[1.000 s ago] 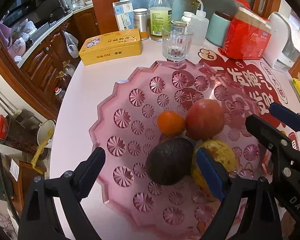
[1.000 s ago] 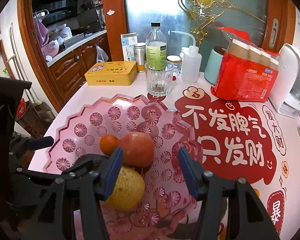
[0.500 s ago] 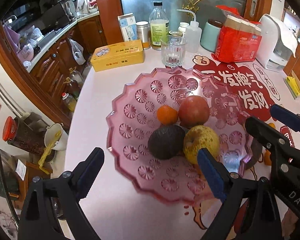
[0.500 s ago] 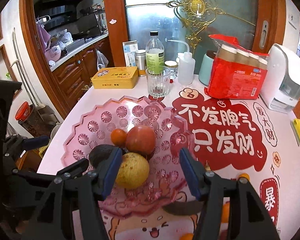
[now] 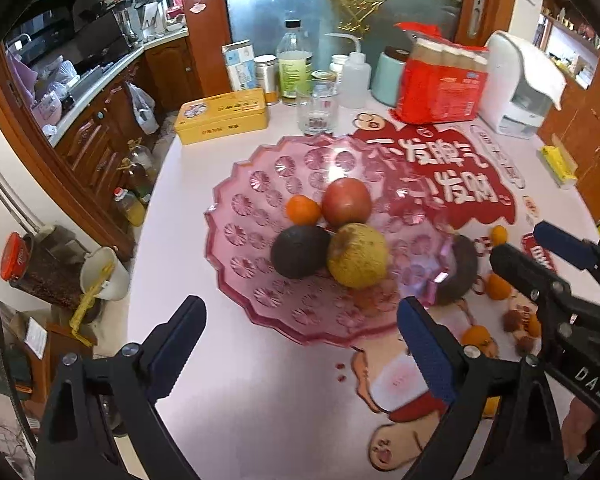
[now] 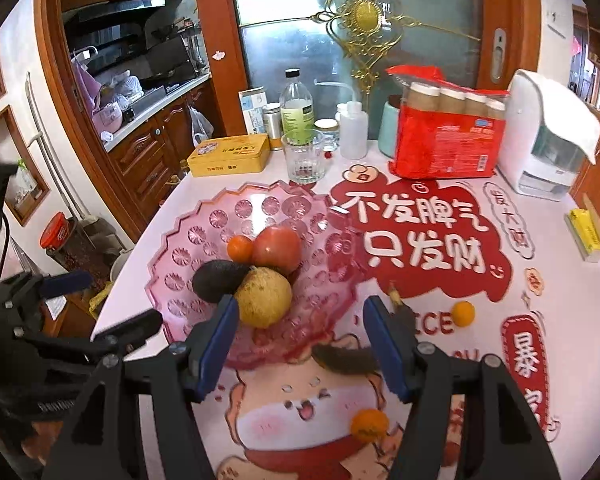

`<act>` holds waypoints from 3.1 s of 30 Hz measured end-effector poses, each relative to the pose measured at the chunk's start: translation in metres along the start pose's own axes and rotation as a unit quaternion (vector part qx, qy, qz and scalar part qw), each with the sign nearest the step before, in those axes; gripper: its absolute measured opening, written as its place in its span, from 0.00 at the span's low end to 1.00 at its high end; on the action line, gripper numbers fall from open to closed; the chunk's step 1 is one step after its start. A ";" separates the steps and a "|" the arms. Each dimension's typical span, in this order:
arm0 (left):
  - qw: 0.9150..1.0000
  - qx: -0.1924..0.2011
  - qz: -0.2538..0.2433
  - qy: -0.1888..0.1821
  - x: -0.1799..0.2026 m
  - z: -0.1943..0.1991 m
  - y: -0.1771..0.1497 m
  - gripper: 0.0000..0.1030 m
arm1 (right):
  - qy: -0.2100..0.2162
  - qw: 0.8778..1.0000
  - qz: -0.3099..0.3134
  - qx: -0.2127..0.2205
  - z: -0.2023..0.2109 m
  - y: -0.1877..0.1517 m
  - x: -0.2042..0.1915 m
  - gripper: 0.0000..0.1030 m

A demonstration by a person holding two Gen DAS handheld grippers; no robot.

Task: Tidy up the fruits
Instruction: 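Withdraw both tools from the bowl back toward the remaining fruits, then grasp an orange with the left tool while the right tool grasps another orange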

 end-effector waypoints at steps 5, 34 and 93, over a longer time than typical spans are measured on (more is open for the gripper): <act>1.000 0.011 -0.010 -0.011 0.019 0.019 -0.004 0.94 | -0.018 1.000 -0.002 0.010 0.030 -0.019 0.022 0.63; 0.999 -0.042 0.012 0.010 0.188 -0.015 -0.078 0.94 | -0.027 0.999 0.031 0.006 0.087 -0.101 0.207 0.63; 0.996 -0.083 0.019 -0.007 0.219 -0.080 -0.101 0.36 | 0.126 0.987 0.038 -0.093 -0.014 -0.142 0.194 0.38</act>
Point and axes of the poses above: each gripper's, at about its wrist camera, not at the fingertips, and z roughly against the way its jaws point, x to its right, y to its top, the point moved 5 cm from there along -z, roughly the way its jaws point, and after that the axes turned 5 degrees about -x, right-handed, at the moved point
